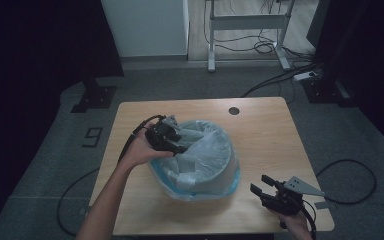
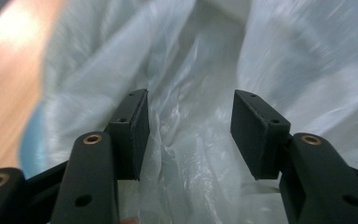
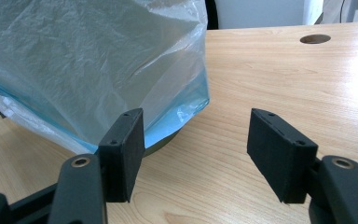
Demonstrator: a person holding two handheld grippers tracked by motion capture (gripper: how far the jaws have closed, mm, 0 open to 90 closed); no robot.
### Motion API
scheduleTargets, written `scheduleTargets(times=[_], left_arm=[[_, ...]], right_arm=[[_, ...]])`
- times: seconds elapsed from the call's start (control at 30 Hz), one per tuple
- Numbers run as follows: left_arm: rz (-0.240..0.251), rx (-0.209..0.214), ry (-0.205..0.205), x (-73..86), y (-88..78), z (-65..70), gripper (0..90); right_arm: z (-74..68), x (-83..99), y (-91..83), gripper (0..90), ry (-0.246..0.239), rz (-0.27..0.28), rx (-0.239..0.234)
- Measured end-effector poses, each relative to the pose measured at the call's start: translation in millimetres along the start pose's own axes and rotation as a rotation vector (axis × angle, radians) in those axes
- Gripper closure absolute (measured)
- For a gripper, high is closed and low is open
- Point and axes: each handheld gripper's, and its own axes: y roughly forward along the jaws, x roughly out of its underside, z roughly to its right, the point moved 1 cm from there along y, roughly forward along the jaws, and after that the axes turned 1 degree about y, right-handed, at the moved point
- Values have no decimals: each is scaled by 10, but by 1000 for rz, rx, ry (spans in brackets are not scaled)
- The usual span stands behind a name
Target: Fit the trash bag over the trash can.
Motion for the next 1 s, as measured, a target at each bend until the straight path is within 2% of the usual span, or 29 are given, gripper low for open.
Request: scheduleTargets(times=[0.07, 0.13, 0.2, 0.33, 0.53, 0.6, 0.73, 0.9, 1.0], left_arm=[[67, 22, -12, -21, -110, -2, 465], [100, 29, -11, -51, -172, 9, 463], [118, 46, -3, -108, -200, 37, 444], [111, 66, 27, -236, -134, 115, 425], [70, 87, 78, -447, 72, 260, 412], [33, 87, 92, -486, 166, 288, 409], [-77, 56, 128, -515, 371, 331, 408], [-139, 65, 133, -528, 514, 351, 407], [-149, 68, 134, -532, 532, 361, 400]], right_arm=[[9, -4, -16, 363, 3, 4, 2], [11, -3, -18, 362, 4, 4, 3], [16, -1, -16, 363, 5, 2, 6], [8, -1, -13, 362, 0, -1, 5], [18, 3, -22, 362, 3, -1, 5], [21, 7, -24, 362, 4, -1, 5], [14, 12, -21, 362, 3, -6, 3], [4, 21, -9, 362, 3, -11, 2], [6, 30, -2, 362, 2, -15, 2]])
